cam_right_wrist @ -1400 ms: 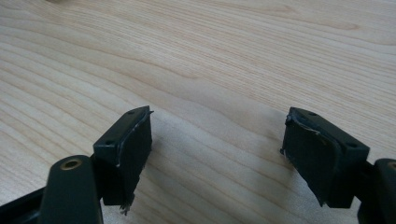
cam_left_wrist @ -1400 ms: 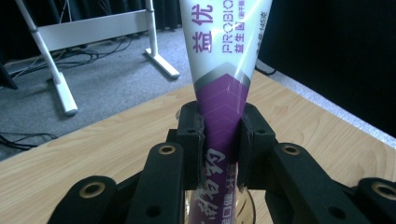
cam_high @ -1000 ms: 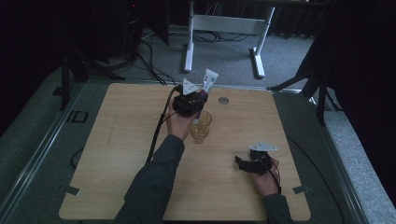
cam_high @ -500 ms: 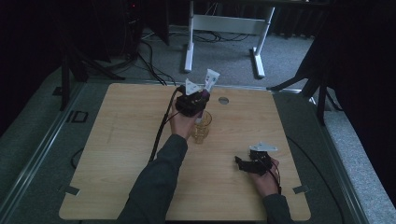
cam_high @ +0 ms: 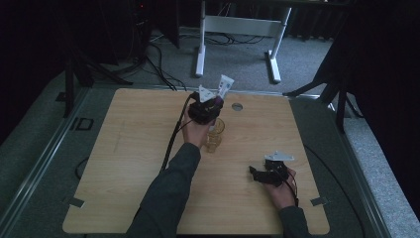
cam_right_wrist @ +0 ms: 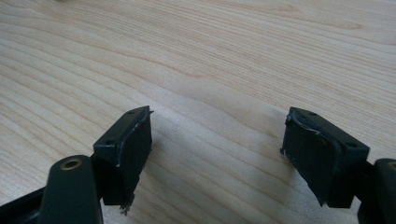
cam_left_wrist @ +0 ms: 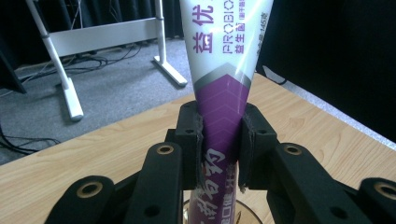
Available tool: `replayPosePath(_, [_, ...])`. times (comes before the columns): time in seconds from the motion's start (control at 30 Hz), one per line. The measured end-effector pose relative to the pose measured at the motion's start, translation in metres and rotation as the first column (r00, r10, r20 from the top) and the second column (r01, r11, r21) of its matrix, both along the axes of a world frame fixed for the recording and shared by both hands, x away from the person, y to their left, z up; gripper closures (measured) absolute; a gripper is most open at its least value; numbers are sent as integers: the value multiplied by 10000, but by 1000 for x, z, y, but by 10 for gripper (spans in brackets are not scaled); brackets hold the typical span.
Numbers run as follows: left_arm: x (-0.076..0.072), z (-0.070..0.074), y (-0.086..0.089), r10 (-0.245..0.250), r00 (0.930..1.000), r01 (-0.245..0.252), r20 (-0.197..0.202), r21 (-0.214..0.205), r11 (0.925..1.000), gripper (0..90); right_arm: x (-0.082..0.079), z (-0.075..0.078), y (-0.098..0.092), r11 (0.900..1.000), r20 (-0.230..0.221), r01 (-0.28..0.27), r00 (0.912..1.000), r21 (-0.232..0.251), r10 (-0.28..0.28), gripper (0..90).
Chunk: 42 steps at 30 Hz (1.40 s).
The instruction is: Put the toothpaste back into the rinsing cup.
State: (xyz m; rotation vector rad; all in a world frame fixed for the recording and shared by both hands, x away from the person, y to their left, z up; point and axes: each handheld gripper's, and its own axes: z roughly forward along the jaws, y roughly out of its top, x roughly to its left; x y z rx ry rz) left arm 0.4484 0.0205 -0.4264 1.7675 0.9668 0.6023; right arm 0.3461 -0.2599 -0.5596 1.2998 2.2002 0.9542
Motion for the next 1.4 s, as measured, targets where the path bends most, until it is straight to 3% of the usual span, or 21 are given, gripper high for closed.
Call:
replayPosePath(0.47, [-5, -23, -7, -60, 9984, 98, -565, 686, 9976, 724, 0, 0, 0, 10000, -6, -2, 10000, 6, 2, 237])
replayPosePath(0.7, [-7, -39, -2, 35, 9950, 40, -996, 743, 9972, 717, 0, 0, 0, 10000, -8, -2, 10000, 2, 2, 236])
replayPosePath(0.87, [-7, -49, -4, 2, 9912, 155, -1326, 1180, 9929, 692, 0, 0, 0, 10000, -13, 0, 10000, 1, 0, 237])
replayPosePath(1.0, [-10, -52, -3, -127, 9922, 223, -1236, 769, 9968, 643, 0, 0, 0, 10000, -14, -2, 10000, 0, 2, 236])
replayPosePath(1.17, [-14, -58, 0, 39, 9926, 78, -1216, 952, 9954, 520, 0, 0, 0, 10000, -14, -2, 10000, -1, 2, 236])
replayPosePath(1.27, [-16, -64, 4, 116, 9916, -9, -1290, 834, 9965, 513, 0, 0, 0, 10000, -13, 0, 10000, -1, 0, 236])
replayPosePath(1.4, [-21, -62, 8, 35, 9938, 28, -1107, 565, 9984, 497, 0, 0, 0, 10000, -15, -1, 10000, 2, 1, 236])
